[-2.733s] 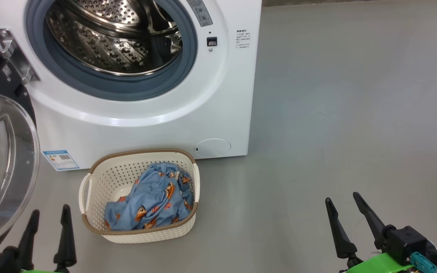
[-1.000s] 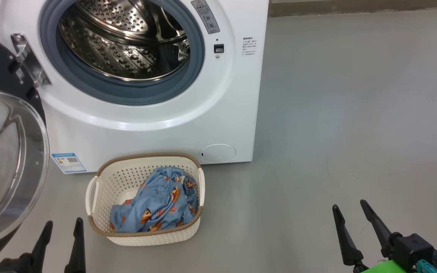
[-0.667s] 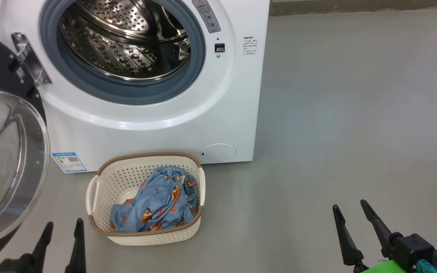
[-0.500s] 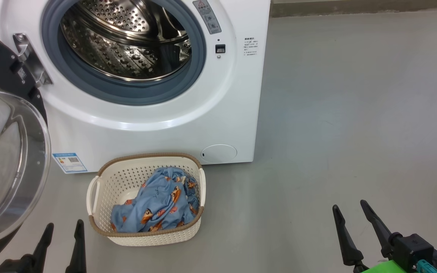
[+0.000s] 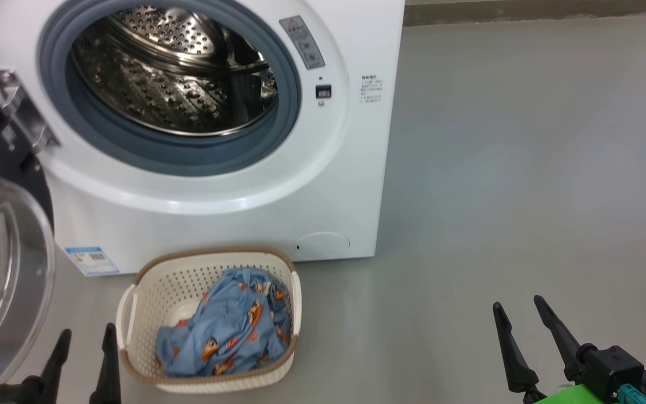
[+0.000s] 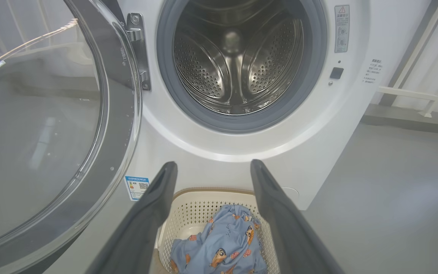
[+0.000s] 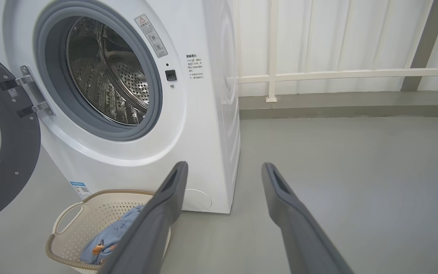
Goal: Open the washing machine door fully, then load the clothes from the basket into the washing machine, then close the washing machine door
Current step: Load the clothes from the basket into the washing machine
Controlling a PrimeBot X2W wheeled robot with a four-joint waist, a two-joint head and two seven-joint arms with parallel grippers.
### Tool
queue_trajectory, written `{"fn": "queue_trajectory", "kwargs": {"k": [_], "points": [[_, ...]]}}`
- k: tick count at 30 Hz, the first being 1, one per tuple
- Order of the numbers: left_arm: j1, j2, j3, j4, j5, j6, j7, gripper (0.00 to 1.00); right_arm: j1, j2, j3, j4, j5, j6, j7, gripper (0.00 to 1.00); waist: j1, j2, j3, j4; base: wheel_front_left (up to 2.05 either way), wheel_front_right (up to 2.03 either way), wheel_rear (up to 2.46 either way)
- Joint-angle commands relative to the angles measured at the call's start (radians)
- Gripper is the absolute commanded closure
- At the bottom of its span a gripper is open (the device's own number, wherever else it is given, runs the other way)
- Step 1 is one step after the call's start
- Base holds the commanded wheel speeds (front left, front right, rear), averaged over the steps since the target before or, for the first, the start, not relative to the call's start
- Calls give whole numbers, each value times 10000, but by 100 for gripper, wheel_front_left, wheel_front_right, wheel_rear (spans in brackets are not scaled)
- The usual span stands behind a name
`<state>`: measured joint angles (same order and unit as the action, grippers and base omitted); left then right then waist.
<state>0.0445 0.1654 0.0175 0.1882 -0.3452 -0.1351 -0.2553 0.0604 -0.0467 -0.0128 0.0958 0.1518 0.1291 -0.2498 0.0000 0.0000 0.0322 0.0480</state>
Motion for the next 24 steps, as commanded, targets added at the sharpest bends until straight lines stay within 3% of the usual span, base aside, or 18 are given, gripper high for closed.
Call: {"fn": "queue_trajectory", "kwargs": {"k": [1,12,24], "points": [[-354,161,445,-313,48,44,-65,0,-282,-35,237,-264,26,16,-120,0,0,0,35,13,211,-211,0],[-386,44,711,-488,215,44,-65,0,-374,-35,249,-270,30,16,-120,0,0,0,230,53,137,-137,0],[-408,107,578,-403,4,44,-65,0,-416,-35,268,-217,82,16,-120,0,0,0,326,70,14,-14,0]]}}
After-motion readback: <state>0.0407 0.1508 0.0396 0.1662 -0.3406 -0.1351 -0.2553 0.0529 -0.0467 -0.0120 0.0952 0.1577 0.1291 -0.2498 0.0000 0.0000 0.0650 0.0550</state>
